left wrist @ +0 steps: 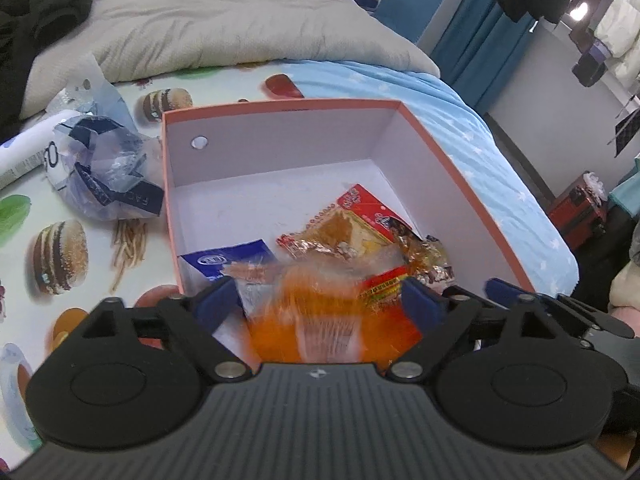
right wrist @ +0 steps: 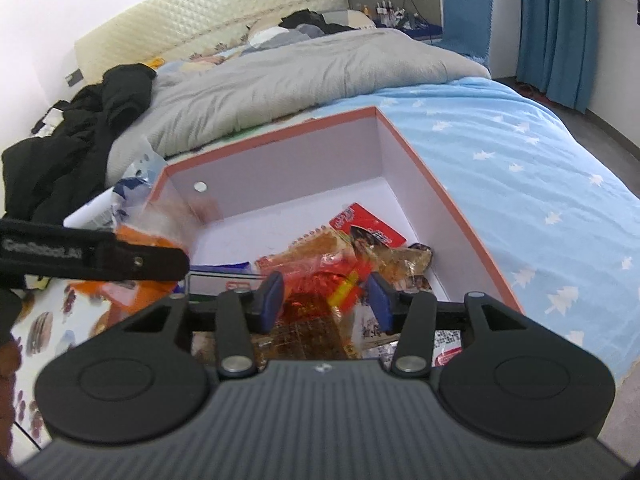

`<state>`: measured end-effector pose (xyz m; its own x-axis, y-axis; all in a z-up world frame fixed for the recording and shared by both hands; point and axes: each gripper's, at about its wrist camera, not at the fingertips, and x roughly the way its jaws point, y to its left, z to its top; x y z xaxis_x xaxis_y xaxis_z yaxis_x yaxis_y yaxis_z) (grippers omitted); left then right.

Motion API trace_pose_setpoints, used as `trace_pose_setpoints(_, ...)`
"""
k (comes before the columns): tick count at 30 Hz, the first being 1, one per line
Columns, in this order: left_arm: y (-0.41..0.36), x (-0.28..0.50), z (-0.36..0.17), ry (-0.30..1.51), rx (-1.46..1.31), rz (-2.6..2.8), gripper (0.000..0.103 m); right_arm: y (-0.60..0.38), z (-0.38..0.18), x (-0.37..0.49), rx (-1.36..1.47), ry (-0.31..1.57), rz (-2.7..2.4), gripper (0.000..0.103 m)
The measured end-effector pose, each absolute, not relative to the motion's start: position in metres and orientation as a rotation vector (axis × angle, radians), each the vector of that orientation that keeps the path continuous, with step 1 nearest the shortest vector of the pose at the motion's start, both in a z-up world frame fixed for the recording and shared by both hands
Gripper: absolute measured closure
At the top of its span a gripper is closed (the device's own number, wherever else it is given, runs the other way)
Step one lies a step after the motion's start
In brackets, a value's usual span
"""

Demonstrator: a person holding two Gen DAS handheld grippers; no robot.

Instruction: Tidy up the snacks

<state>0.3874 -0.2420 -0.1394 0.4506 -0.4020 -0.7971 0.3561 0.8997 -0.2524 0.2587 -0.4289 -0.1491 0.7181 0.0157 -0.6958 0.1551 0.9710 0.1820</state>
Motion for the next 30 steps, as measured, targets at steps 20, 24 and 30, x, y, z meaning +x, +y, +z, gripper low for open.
trace_pose_setpoints(20, -0.205, 0.305, -0.05, 0.801, -0.057, -0.468, 0.01, -0.416, -0.085, 0.194, 0.208, 0.623, -0.104, 0.04)
trace_pose_setpoints(24, -0.192, 0.274, -0.029, 0.756, -0.059, -0.471, 0.009, -0.41, -0.067, 0.169, 0.214, 0.581, -0.1, 0.04)
trace_pose_setpoints(30, -0.171, 0.224, -0.001, 0.697, -0.064, -0.469, 0.009, -0.398, -0.042, 0.129, 0.216, 0.524, -0.096, 0.04)
